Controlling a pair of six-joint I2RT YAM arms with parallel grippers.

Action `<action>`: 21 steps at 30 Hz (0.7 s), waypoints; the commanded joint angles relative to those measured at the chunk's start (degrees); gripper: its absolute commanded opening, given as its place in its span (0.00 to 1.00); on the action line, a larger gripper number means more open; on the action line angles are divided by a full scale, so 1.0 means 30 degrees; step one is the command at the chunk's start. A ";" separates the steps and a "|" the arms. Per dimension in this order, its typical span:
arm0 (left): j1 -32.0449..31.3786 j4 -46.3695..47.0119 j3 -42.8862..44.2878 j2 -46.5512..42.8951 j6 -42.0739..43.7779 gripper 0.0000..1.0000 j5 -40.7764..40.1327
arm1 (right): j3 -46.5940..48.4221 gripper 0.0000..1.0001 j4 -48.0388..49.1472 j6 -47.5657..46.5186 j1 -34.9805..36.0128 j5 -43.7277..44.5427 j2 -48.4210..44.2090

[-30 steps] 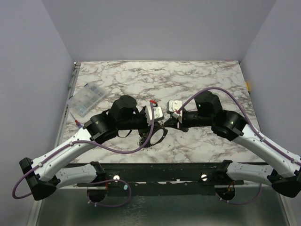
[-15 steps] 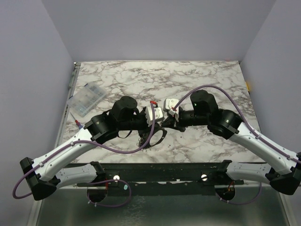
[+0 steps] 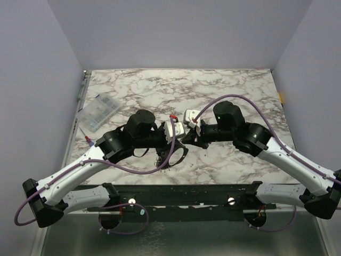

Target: Put the keys on the keyring

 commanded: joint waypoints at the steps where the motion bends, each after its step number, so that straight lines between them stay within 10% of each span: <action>1: -0.0016 0.0697 -0.0216 -0.0520 -0.0115 0.00 0.0506 | 0.0766 0.00 0.0330 0.0358 -0.0049 0.0900 0.0292; 21: -0.0030 0.1103 -0.0725 -0.1230 0.0518 0.00 0.0618 | 0.0899 0.00 0.0008 0.0808 -0.0032 0.0854 0.0818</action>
